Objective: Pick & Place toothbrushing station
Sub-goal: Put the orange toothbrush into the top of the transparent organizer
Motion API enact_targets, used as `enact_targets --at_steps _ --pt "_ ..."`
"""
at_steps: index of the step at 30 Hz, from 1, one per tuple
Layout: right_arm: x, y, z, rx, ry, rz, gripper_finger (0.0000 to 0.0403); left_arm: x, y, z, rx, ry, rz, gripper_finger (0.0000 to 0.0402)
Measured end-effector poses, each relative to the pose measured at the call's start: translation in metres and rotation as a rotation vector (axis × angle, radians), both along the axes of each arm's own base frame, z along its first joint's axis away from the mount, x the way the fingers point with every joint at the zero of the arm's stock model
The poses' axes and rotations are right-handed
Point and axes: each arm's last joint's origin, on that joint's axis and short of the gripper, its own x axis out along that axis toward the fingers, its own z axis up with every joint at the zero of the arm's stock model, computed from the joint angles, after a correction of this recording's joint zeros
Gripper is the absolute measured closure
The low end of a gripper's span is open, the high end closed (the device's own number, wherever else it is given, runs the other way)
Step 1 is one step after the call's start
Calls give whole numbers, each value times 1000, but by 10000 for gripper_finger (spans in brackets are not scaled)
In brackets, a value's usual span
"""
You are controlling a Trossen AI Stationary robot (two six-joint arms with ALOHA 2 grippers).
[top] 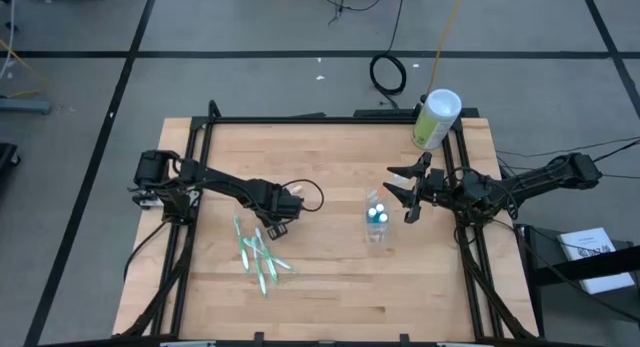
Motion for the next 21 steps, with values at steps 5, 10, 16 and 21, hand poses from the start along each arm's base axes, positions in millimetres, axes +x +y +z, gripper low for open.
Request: enact_targets --at_steps 5,10,16,21 --pt "0 0 0 0 0 0 209 3 -1 -1 -6 -24 -54 352" --pt "0 0 0 0 1 0 209 5 -1 1 1 -32 -58 390" --pt "0 0 -1 -1 7 -1 209 11 -1 16 52 -103 -78 381" --pt "0 0 -2 -3 17 -1 209 14 0 49 89 -288 -74 395"
